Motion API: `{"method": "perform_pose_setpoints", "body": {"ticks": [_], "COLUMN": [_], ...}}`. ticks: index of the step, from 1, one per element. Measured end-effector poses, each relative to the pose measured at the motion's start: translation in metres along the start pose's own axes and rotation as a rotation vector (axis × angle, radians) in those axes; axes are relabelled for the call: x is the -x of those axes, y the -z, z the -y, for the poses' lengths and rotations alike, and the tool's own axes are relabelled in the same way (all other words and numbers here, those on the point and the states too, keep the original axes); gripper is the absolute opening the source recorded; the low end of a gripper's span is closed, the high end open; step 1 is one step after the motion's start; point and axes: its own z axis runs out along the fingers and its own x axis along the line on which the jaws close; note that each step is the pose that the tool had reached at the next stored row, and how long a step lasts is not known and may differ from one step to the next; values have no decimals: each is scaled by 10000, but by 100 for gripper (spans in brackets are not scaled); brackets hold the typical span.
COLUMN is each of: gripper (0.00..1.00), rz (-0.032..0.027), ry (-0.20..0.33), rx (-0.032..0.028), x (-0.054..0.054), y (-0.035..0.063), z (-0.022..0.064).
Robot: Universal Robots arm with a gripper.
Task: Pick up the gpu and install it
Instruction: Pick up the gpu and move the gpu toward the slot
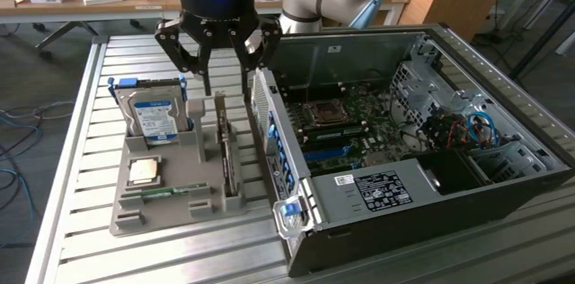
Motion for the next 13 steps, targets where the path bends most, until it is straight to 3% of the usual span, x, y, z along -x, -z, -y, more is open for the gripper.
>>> {"method": "perform_pose_setpoints", "body": {"ticks": [13], "gripper": [53], "rz": [-1], "ry": [0], "rx": [11], "x": [-7], "y": [-235], "z": [10]}}
